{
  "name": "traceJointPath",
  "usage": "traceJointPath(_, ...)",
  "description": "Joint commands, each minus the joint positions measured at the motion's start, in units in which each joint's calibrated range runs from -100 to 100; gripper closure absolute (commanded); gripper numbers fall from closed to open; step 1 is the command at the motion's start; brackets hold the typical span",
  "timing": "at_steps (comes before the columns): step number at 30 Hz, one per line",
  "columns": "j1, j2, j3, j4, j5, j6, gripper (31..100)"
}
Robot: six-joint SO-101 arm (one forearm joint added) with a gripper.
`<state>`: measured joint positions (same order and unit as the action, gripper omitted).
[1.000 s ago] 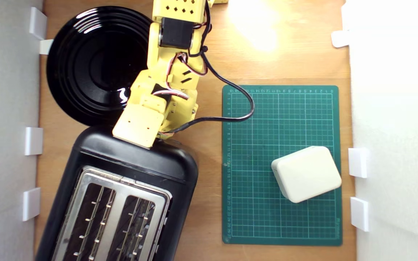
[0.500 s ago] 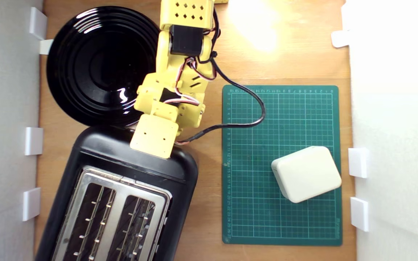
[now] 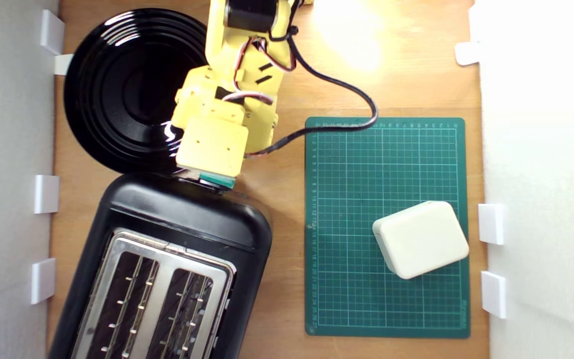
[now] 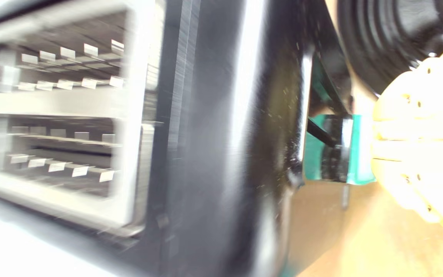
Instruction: Start toaster
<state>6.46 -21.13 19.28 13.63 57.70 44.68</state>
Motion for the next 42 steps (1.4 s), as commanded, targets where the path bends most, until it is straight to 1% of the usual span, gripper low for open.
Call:
traceJointPath(1, -0.4, -11.7, -1.0, 0.5, 0.6, 2.1, 98.9)
traceJointPath(4, -0.4, -17.9, -0.3, 0.5, 1.9, 3.7, 98.9)
traceJointPath(7, -0.5, -24.0, 1.8, -0.4, 1.8, 4.7, 98.9)
traceJointPath(10, -1.0, -29.8, 5.3, -0.4, 1.7, 4.3, 98.9)
traceJointPath(13, -2.9, -35.8, 10.0, -0.4, 1.7, 3.7, 98.9)
traceJointPath(17, -3.1, -43.9, 17.0, -0.4, 1.6, 3.1, 98.9)
traceJointPath(19, -4.2, -48.1, 20.4, -0.5, 1.6, 2.9, 98.9)
traceJointPath(21, -5.6, -52.1, 23.9, -0.4, 1.6, 1.6, 98.9)
traceJointPath(25, -6.1, -58.4, 31.2, -0.4, 1.4, -0.6, 98.9)
traceJointPath(30, -5.8, -64.8, 41.1, -3.7, -1.7, -4.0, 98.9)
traceJointPath(33, -6.1, -68.7, 46.2, -4.2, -2.0, -6.2, 98.9)
traceJointPath(34, -6.1, -70.0, 48.2, -4.9, -2.0, -6.6, 98.9)
traceJointPath(39, -6.1, -75.0, 57.2, -7.6, -2.0, -7.3, 98.9)
traceJointPath(42, -6.1, -77.6, 62.5, -8.3, -3.4, -7.2, 98.9)
